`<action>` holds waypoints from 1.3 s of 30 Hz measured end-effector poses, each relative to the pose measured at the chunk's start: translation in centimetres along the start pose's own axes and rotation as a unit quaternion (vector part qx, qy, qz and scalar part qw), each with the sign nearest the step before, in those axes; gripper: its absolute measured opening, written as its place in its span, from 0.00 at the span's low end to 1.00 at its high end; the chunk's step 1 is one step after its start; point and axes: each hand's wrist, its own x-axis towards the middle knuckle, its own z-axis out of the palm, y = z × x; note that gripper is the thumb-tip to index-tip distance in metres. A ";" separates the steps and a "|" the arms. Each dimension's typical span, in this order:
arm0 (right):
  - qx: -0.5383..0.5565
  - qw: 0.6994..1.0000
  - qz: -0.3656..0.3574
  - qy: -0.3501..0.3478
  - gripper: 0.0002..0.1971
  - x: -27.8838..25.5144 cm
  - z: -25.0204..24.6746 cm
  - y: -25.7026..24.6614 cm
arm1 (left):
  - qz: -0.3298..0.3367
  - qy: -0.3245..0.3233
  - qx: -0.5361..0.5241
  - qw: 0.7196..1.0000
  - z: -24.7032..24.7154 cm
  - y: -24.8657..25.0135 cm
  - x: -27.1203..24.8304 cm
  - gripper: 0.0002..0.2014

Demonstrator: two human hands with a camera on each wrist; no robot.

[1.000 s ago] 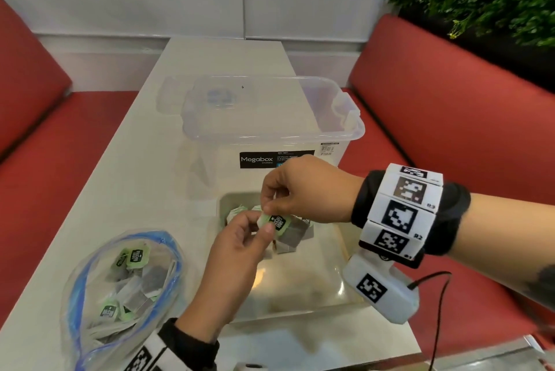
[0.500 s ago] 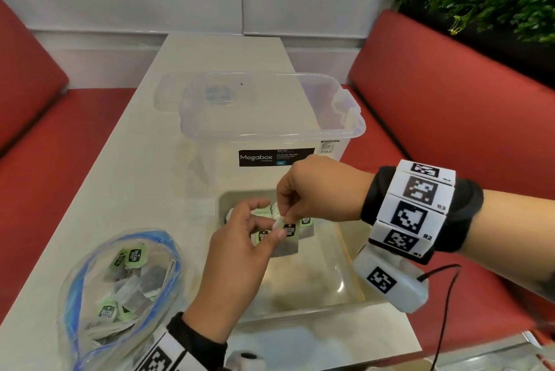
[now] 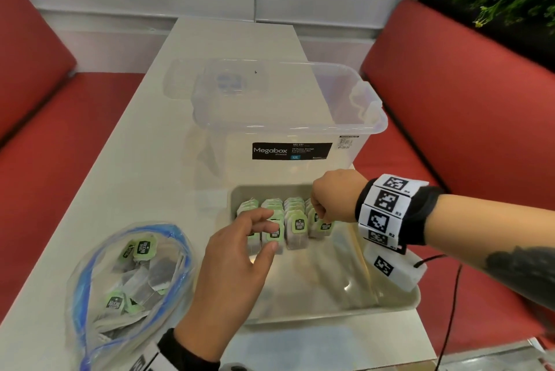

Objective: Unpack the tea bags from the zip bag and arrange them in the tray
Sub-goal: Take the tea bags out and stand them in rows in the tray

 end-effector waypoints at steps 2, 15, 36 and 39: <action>-0.009 1.000 0.002 -0.008 0.09 0.4 0.3 -0.2 | -0.002 0.001 -0.001 1.000 -0.1 0.1 0.0 0.22; -0.053 0.998 0.023 0.001 0.09 1.1 0.8 -0.6 | -0.023 0.012 -0.030 0.999 -0.7 0.2 -0.3 0.20; 0.139 0.959 -0.237 0.063 0.13 0.8 -3.0 -22.4 | -0.192 0.094 0.227 0.950 -10.7 -8.0 -7.7 0.34; 0.079 0.970 -0.227 0.032 0.15 1.7 -2.6 -24.4 | -0.181 0.103 0.225 0.952 -10.4 -7.8 -7.8 0.36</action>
